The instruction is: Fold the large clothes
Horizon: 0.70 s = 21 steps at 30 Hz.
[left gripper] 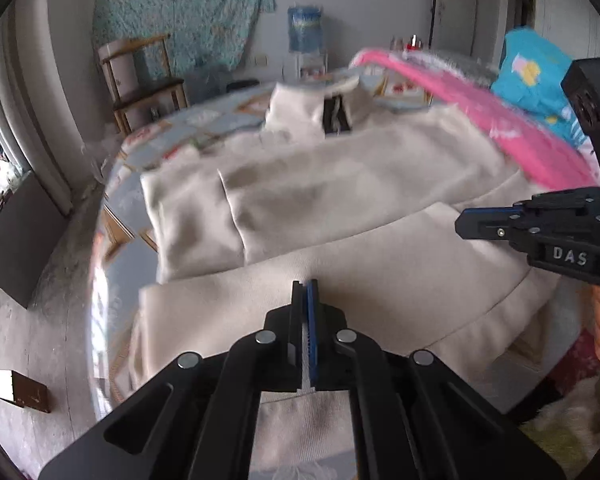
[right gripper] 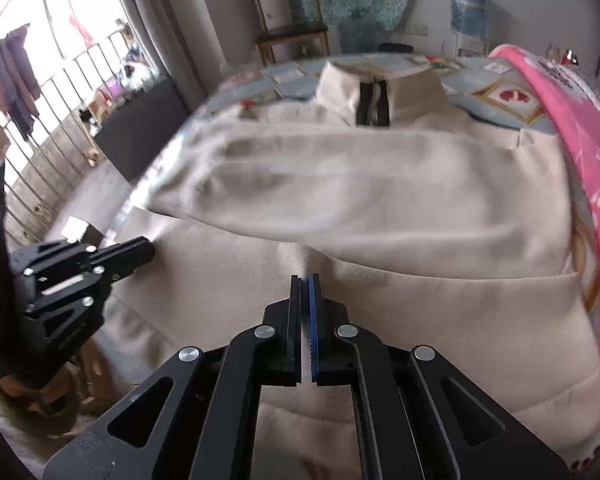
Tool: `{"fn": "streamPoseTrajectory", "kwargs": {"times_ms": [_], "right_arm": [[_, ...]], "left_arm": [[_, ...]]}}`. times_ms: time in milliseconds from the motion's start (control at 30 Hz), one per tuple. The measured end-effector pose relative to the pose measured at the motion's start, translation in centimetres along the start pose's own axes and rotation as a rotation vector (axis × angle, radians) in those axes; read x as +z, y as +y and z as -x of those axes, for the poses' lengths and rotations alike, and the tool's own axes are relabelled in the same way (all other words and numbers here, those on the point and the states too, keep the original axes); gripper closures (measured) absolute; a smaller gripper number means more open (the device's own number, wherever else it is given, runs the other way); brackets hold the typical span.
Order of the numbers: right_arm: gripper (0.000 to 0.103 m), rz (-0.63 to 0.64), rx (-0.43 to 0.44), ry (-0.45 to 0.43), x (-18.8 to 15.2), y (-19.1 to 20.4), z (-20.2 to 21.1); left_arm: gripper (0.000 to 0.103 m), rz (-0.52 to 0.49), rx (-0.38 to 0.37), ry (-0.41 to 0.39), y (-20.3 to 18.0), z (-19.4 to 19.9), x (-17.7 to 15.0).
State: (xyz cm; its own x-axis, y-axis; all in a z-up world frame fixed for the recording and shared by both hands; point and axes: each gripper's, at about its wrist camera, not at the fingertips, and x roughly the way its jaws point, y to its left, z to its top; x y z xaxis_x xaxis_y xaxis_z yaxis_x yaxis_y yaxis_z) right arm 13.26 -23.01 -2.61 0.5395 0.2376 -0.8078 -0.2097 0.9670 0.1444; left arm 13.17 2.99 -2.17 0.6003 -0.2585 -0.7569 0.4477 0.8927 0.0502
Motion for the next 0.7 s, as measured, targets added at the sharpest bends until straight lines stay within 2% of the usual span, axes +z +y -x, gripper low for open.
{"fn": "streamPoseTrajectory", "kwargs": {"times_ms": [100,200,267,300,400,467,533,633,700], "right_arm": [[0.100,-0.015,-0.002,0.000,-0.8,-0.3,-1.0],[0.094,-0.063,0.039,-0.002,-0.8,-1.6,-0.1],[0.074,-0.113,0.062,-0.025,-0.9,-3.2,1.5],[0.071,-0.135,0.048,-0.059,-1.0,-4.4,2.9],[0.062,-0.163,-0.102,-0.131,-1.5,-8.2,6.5],[0.051,-0.194,-0.186,-0.120,-1.9,-11.0,7.2],[0.051,-0.223,-0.258,-0.092,-2.4,-13.2,7.3],[0.050,-0.250,-0.315,-0.049,-2.8,-16.2,6.5],[0.050,-0.254,-0.303,-0.030,-2.9,-17.1,5.8]], "left_arm": [[0.101,-0.029,0.024,0.050,-0.6,-1.8,-1.1],[0.100,-0.006,0.020,0.054,-0.4,-2.0,-1.4],[0.100,0.014,0.012,0.058,-0.2,-2.0,-1.4],[0.100,0.023,0.006,0.059,-0.1,-2.0,-1.3],[0.100,0.031,0.002,0.061,0.0,-2.0,-1.3],[0.100,0.031,0.002,0.062,-0.1,-2.0,-1.3],[0.100,0.031,0.003,0.063,-0.1,-2.0,-1.3],[0.100,0.034,0.001,0.064,-0.1,-2.0,-1.3],[0.100,0.030,0.006,0.064,-0.2,-2.0,-1.3]]}}
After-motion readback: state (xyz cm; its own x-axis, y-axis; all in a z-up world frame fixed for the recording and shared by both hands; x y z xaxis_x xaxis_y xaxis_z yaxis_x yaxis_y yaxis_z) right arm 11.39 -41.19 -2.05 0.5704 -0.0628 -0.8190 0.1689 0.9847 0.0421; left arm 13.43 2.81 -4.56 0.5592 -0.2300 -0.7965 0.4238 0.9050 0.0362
